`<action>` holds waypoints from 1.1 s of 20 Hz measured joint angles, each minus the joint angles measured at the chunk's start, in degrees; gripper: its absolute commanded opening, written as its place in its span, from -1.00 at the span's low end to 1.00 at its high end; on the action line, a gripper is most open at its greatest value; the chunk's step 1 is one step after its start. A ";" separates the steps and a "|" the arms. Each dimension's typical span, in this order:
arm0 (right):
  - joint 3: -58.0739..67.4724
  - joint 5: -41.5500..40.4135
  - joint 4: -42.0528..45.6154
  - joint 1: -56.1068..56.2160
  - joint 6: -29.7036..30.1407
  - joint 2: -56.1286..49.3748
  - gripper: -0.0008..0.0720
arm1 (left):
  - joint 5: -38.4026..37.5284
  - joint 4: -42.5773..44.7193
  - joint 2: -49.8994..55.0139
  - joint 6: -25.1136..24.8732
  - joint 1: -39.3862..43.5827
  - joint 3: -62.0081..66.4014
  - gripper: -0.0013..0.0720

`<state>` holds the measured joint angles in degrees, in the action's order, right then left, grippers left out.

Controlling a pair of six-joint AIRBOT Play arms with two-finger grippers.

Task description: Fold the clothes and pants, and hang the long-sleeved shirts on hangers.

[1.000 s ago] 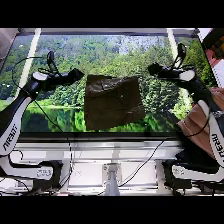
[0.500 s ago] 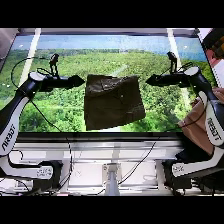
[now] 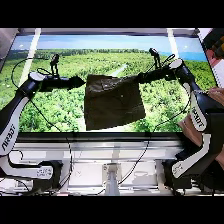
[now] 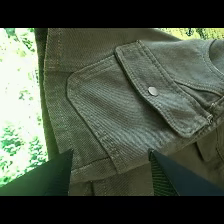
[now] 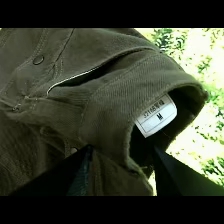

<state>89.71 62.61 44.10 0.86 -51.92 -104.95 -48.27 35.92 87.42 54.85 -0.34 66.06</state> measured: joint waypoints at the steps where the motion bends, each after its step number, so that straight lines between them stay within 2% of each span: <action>1: 0.28 0.37 -0.22 0.26 0.04 -0.42 0.06 | 0.00 0.00 0.04 0.00 0.00 -0.02 0.52; 2: 0.46 0.35 -0.33 0.61 0.09 -0.72 -0.13 | -0.02 0.02 0.13 0.00 0.00 -0.02 0.52; 3: 0.61 0.61 -0.44 1.03 0.11 -0.94 -0.45 | -0.02 0.02 0.33 0.04 0.00 -0.02 0.52; 6: 0.83 0.48 -0.66 2.25 0.13 -1.33 -0.90 | -0.42 0.04 1.84 0.59 0.00 -0.04 0.52; 13: 0.94 -0.90 -0.48 3.02 0.22 -1.46 -0.90 | -2.58 0.04 8.20 0.87 0.79 -0.04 0.52; 18: 0.94 -1.14 -0.37 3.04 0.22 -1.46 -0.90 | -2.38 -1.01 10.45 -2.71 1.03 -0.04 0.51; 22: 0.94 -1.16 -0.35 3.04 0.22 -1.46 -0.90 | -1.27 -6.69 10.91 -7.82 1.14 -0.04 0.51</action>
<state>90.65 61.45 43.75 3.90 -51.70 -106.41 -49.54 29.23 98.32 47.03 0.80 66.02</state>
